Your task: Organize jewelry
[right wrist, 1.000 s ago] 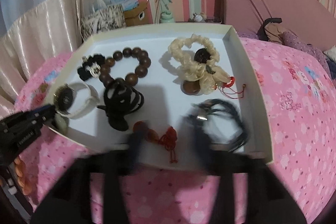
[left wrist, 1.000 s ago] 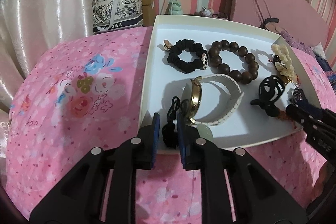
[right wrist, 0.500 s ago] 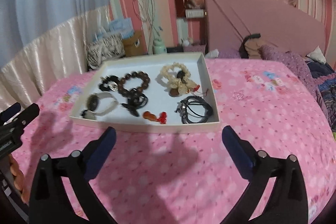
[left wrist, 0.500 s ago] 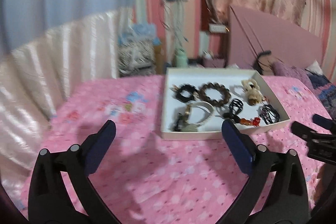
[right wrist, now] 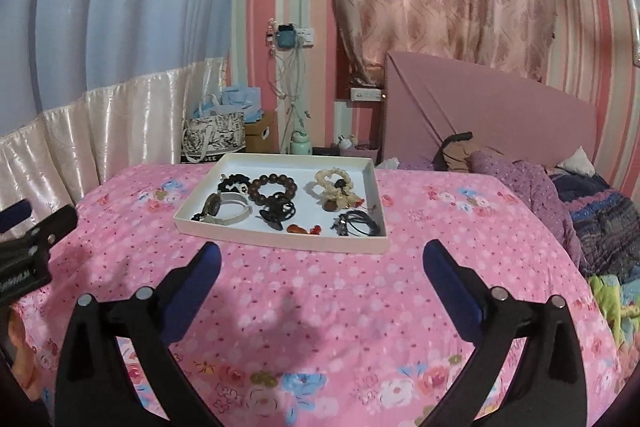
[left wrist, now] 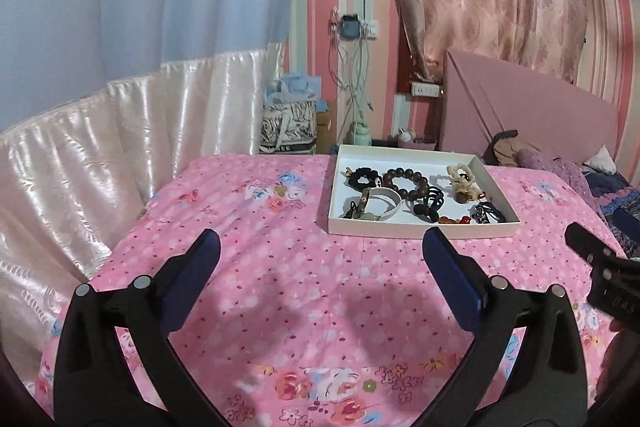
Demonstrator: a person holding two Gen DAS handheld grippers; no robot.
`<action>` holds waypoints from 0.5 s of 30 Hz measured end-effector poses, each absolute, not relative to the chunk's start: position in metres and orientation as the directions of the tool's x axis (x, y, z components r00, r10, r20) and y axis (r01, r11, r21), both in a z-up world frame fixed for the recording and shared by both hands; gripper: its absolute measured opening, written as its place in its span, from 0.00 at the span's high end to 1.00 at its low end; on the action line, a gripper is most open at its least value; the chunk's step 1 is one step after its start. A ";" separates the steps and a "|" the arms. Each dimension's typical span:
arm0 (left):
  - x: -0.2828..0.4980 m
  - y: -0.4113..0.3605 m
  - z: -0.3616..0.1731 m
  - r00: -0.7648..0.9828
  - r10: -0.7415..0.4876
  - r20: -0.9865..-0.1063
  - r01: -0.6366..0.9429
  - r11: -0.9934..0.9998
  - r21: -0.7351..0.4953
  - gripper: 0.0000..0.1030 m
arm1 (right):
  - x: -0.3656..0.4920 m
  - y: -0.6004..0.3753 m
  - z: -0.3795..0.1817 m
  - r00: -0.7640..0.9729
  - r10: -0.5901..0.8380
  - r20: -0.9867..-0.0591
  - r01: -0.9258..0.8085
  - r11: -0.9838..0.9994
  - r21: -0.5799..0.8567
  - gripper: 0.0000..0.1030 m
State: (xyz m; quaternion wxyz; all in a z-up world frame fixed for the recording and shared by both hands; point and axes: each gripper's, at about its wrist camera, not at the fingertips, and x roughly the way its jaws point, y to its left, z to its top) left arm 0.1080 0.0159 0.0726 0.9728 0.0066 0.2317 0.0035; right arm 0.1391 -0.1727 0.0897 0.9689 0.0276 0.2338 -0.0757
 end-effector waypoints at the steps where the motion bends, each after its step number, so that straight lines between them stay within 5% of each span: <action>1: 0.105 0.013 0.069 0.896 0.017 -0.443 -0.003 0.999 0.033 0.03 | 0.138 -0.174 0.089 0.877 -0.143 -0.460 0.171 0.985 0.020 0.02; 15: 0.104 0.001 0.048 0.886 0.002 -0.463 0.027 0.998 0.057 0.03 | 0.133 -0.170 0.068 0.855 -0.236 -0.462 0.244 0.969 -0.042 0.02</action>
